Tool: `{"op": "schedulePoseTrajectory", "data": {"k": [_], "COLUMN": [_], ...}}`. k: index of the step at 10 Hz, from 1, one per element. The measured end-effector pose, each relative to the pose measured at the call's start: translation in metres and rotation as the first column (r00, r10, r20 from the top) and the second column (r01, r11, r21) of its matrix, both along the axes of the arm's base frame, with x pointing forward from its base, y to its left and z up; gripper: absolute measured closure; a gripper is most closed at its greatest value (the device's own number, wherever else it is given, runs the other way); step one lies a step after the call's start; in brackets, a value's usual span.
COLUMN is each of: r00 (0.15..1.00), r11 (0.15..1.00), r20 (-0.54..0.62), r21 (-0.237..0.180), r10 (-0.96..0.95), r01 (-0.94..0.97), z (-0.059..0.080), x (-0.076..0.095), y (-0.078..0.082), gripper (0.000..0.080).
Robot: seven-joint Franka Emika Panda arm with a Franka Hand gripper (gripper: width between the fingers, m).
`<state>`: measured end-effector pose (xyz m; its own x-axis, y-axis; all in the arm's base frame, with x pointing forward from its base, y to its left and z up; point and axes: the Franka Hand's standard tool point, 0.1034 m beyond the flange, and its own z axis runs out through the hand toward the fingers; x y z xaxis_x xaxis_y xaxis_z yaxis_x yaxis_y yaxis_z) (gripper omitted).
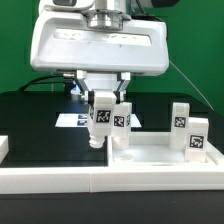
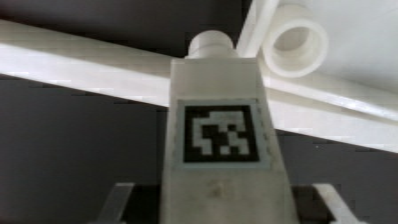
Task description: Assemble square table
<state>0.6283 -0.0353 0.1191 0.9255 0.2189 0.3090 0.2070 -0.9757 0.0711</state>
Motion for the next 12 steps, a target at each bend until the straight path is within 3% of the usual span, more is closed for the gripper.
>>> {"op": "schedulePoseTrajectory", "data": {"k": [4, 7, 12], "r00": [0.998, 0.997, 0.996], "r11": [1.0, 0.999, 0.999], "r20": [0.05, 0.065, 0.087], "r21": [0.003, -0.003, -0.01], "r10": [-0.023, -0.031, -0.029], "r01": [0.023, 0.032, 0.03], "z": [-0.008, -0.007, -0.005], "x": [0.002, 0.003, 0.003], "y": [0.027, 0.018, 0.018], "gripper": [0.0509, 0.0509, 0.0509]}}
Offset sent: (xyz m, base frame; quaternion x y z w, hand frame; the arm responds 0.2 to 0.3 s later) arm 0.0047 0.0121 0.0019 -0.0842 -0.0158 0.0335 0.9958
